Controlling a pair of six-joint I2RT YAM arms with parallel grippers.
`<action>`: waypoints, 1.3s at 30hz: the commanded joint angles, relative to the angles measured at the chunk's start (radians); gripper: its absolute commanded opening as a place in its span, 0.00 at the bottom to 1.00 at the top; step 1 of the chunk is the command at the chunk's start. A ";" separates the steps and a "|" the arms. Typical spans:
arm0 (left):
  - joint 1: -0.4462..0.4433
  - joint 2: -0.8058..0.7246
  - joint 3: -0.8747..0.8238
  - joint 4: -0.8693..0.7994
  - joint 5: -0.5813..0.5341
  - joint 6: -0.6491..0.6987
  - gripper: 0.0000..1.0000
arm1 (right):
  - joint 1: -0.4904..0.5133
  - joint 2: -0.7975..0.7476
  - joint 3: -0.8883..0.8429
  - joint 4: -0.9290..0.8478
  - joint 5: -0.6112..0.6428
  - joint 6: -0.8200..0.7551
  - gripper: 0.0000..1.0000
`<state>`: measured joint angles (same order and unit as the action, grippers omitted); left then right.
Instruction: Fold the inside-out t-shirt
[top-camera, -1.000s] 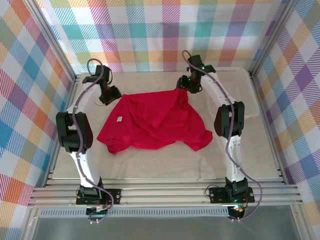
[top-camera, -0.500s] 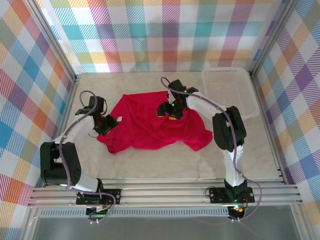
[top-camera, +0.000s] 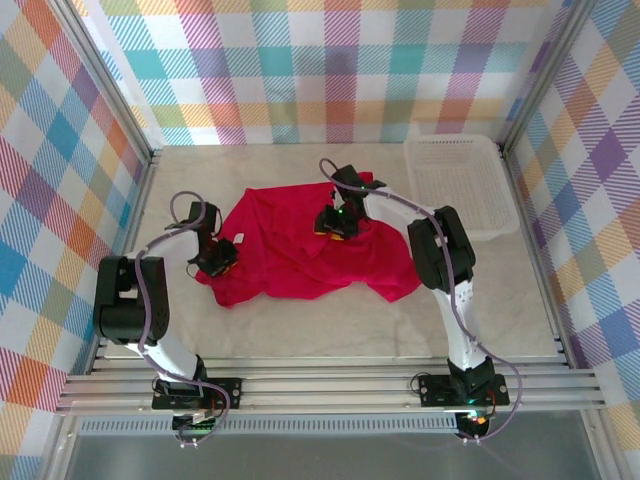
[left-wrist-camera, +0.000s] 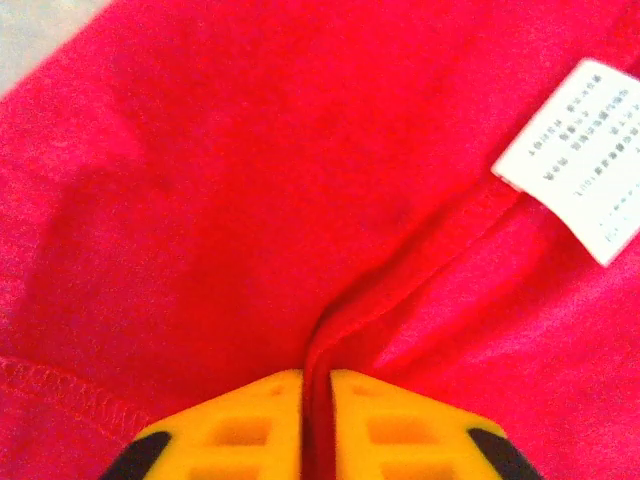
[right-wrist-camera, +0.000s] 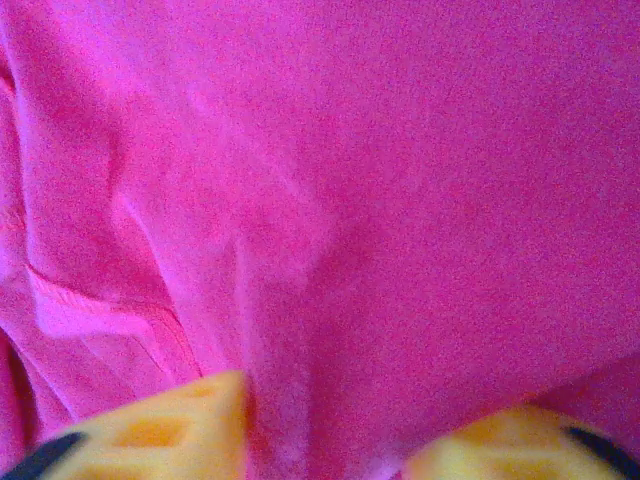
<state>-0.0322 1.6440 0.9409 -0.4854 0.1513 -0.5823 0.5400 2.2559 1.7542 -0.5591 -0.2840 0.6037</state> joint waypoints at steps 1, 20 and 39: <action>-0.005 -0.026 0.062 -0.042 -0.043 0.003 0.00 | -0.007 0.006 0.049 -0.013 0.009 0.006 0.09; -0.008 -0.420 0.398 -0.478 -0.276 0.094 0.00 | -0.077 -0.747 -0.199 -0.275 0.119 -0.177 0.00; 0.022 -0.013 0.623 -0.301 -0.320 0.149 0.00 | -0.233 -0.080 0.868 -0.357 0.103 -0.179 0.00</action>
<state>-0.0292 1.5017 1.4624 -0.8539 -0.1032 -0.4751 0.3470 1.9488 2.4084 -0.9077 -0.1658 0.4034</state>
